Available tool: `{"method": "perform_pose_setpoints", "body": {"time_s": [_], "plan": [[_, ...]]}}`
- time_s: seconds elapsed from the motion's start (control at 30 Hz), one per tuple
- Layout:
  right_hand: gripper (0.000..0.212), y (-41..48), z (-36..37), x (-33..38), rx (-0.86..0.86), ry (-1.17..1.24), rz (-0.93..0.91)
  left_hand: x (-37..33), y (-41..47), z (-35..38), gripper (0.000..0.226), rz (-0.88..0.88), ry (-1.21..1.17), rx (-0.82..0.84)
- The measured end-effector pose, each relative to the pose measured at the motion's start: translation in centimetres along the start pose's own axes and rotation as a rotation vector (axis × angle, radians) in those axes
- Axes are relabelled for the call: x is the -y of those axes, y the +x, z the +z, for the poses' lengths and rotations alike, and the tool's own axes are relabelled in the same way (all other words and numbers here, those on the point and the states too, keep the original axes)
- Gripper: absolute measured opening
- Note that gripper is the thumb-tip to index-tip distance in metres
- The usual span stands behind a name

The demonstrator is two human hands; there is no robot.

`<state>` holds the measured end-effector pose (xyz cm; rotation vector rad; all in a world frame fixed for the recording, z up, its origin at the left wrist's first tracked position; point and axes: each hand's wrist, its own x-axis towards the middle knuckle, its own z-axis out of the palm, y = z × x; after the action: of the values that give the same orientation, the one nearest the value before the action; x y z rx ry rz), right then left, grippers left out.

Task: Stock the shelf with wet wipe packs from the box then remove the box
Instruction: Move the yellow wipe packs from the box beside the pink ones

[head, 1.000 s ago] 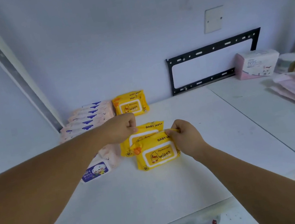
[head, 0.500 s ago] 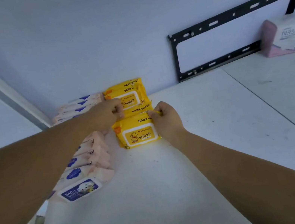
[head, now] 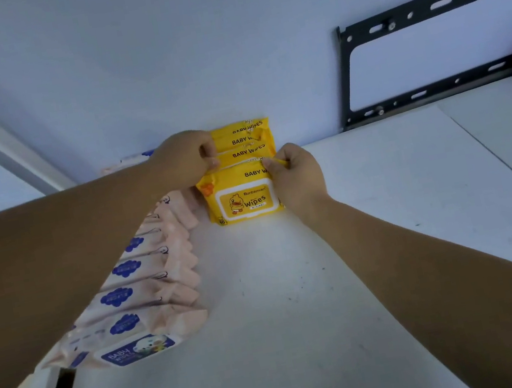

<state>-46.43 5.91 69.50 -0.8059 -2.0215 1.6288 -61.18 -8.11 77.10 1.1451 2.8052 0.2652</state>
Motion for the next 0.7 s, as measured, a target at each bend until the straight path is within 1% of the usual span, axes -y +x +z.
{"method": "perform_pose_setpoints", "body": {"time_s": [0.1, 0.23, 0.43, 0.5, 0.57, 0.63, 0.7], "plan": [[0.034, 0.6, 0.4, -0.3, -0.004, 0.005, -0.027, 0.3, 0.7, -0.3, 0.016, 0.005, 0.064, -0.021], [0.036, 1.2, 0.5, -0.6, 0.002, -0.025, -0.054, 0.7, 1.2, -0.5, 0.02, 0.016, 0.074, 0.026], [0.032, 1.2, 0.2, -0.3, 0.043, -0.076, -0.048, 0.4, 0.8, -0.7, 0.014, 0.023, 0.07, 0.017], [0.027, 1.3, -0.2, -0.1, 0.052, -0.128, -0.017, 0.0, 0.3, -0.9, 0.014, 0.025, 0.06, -0.004], [0.034, 1.2, -0.9, 0.3, 0.068, -0.159, 0.03, -0.6, -0.5, -1.3, 0.017, 0.044, 0.037, -0.008], [0.037, 0.7, -2.0, 0.8, 0.078, -0.175, 0.023, -1.5, -1.5, -2.1, 0.019, 0.078, 0.005, -0.005], [0.033, -0.2, -3.4, 1.3, 0.068, -0.219, -0.003, -2.5, -2.7, -2.9, 0.02, 0.097, -0.029, -0.004]]}}
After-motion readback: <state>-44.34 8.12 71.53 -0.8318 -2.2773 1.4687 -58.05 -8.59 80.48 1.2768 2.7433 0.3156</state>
